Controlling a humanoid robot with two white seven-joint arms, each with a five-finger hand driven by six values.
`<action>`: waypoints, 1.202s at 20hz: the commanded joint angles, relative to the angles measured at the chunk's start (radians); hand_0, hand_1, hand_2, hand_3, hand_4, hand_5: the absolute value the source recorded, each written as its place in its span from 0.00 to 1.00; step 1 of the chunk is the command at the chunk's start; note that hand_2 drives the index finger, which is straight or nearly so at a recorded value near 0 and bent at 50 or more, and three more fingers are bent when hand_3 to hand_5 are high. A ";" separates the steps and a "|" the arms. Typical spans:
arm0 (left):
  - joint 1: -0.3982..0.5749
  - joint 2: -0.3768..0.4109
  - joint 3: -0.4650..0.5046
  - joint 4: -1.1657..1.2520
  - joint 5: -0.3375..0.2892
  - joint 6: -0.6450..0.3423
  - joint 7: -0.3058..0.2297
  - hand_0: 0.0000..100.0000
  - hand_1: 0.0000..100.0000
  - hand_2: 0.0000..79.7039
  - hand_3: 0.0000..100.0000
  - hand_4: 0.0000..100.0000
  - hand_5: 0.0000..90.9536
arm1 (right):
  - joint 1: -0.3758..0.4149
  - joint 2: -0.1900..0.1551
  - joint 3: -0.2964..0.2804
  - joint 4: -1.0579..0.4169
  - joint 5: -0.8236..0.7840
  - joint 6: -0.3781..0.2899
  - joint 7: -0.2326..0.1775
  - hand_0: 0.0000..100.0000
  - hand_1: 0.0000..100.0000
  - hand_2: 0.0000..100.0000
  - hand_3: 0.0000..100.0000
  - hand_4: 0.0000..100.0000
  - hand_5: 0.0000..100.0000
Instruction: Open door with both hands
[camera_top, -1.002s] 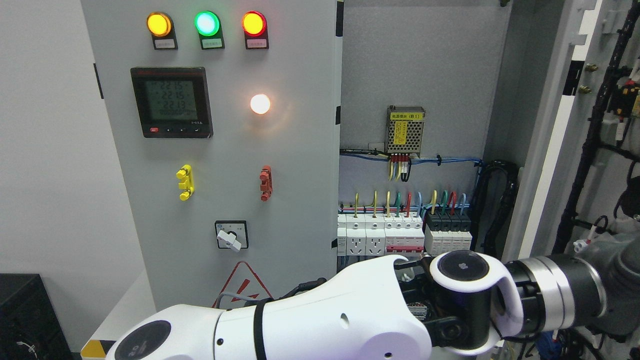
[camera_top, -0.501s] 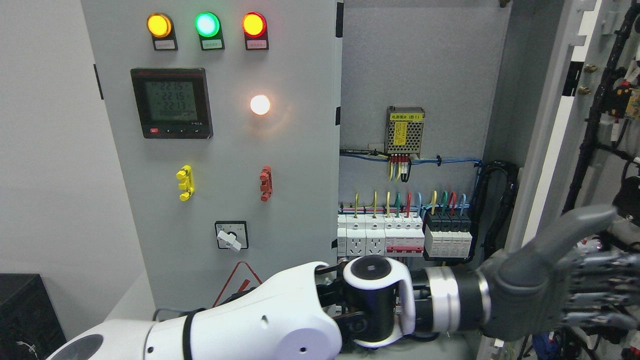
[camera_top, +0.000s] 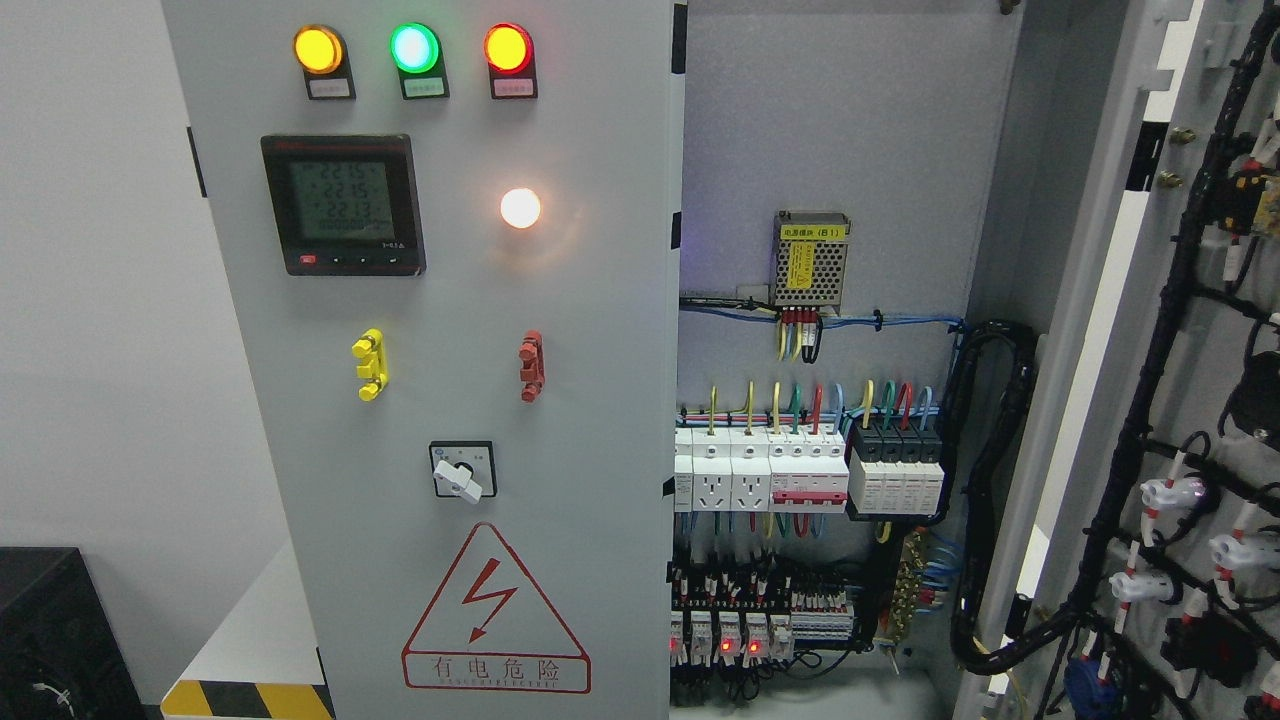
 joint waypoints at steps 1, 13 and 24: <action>0.367 -0.226 0.395 0.976 -0.316 -0.047 -0.002 0.00 0.00 0.00 0.00 0.00 0.00 | 0.000 0.000 0.000 0.000 0.000 0.000 0.000 0.00 0.00 0.00 0.00 0.00 0.00; 0.373 -0.447 1.015 1.541 -0.534 -0.276 0.010 0.00 0.00 0.00 0.00 0.00 0.00 | 0.000 0.000 -0.002 0.000 0.000 0.000 0.000 0.00 0.00 0.00 0.00 0.00 0.00; 0.448 -0.454 1.449 1.524 -0.821 -0.266 0.061 0.00 0.00 0.00 0.00 0.00 0.00 | 0.003 -0.011 -0.002 -0.069 -0.007 -0.003 0.000 0.00 0.00 0.00 0.00 0.00 0.00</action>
